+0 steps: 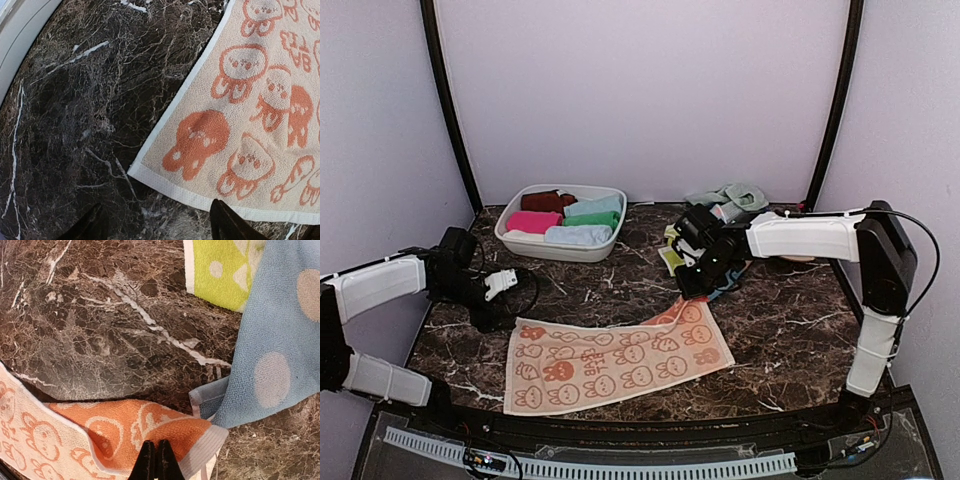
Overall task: Roll the towels
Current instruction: Flatten out the towel at the center of the board, then pick up the towel from the center of the board, then fold the towel at the center of the board.
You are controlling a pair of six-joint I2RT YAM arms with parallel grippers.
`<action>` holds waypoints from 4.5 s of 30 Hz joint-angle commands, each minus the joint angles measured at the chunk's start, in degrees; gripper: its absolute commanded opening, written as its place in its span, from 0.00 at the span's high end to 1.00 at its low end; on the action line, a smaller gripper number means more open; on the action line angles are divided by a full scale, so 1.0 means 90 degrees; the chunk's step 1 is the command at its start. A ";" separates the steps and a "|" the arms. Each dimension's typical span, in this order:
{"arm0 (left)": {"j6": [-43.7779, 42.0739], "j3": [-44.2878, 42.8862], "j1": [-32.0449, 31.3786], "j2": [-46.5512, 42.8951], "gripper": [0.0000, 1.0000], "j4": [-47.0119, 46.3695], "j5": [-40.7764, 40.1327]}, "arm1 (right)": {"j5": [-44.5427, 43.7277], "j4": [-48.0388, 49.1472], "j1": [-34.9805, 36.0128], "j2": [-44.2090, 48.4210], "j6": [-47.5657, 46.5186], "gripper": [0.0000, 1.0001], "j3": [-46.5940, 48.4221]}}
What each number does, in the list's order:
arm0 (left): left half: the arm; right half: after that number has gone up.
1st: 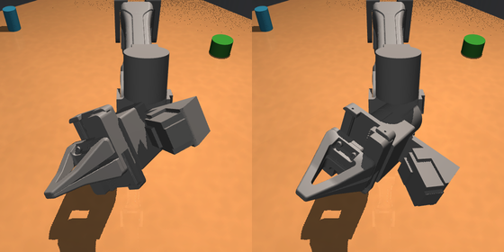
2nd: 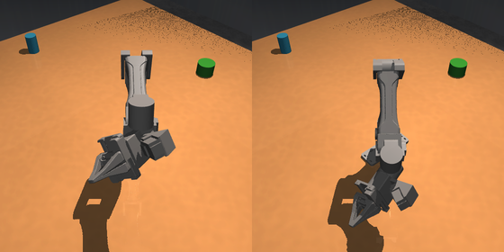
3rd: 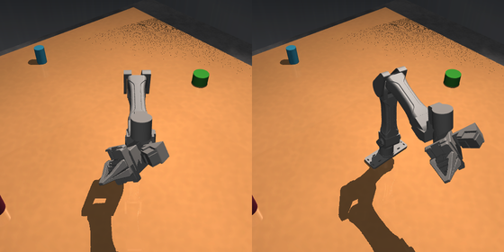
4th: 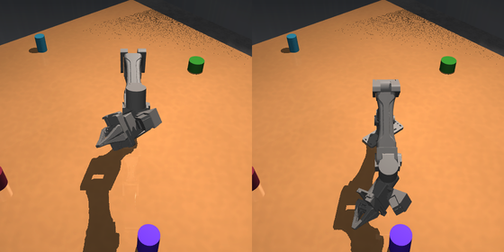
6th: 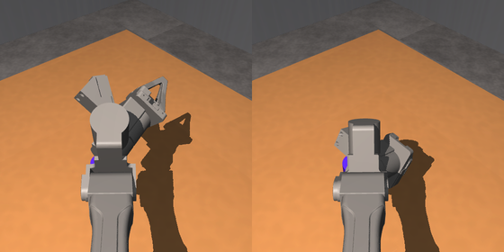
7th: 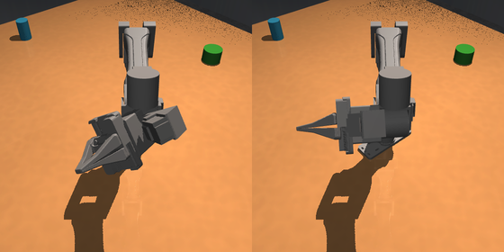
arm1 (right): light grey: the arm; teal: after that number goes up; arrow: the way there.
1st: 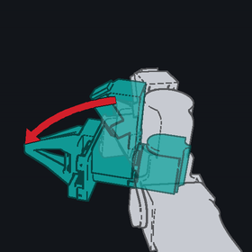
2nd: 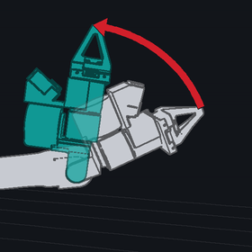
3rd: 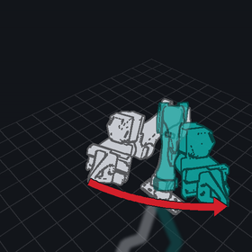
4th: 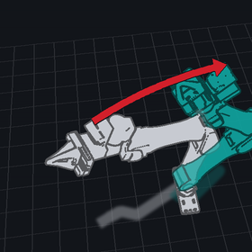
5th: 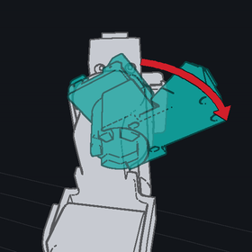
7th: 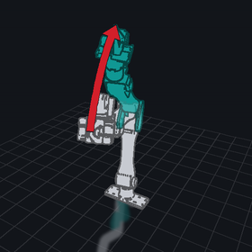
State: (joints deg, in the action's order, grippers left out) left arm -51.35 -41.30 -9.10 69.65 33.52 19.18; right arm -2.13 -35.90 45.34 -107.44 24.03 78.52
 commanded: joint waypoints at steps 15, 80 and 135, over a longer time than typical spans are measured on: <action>0.0750 0.0250 0.0025 0.1068 0.44 -0.0957 0.0052 | 0.0185 0.0312 -0.0030 0.0520 0.0015 1.00 -0.0170; -0.0110 0.0882 0.0350 -0.0360 1.00 -0.2713 -0.1009 | 0.0241 0.1171 -0.0269 0.1384 0.0792 1.00 -0.1822; -0.0910 0.1200 0.0308 -0.2521 0.45 0.0189 0.0566 | 0.1011 0.1295 -0.0121 0.1528 0.1025 0.49 -0.2159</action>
State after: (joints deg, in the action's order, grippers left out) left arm -61.08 -31.44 -6.20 44.16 40.10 21.43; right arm 2.63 -29.02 46.30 -87.79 33.91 59.53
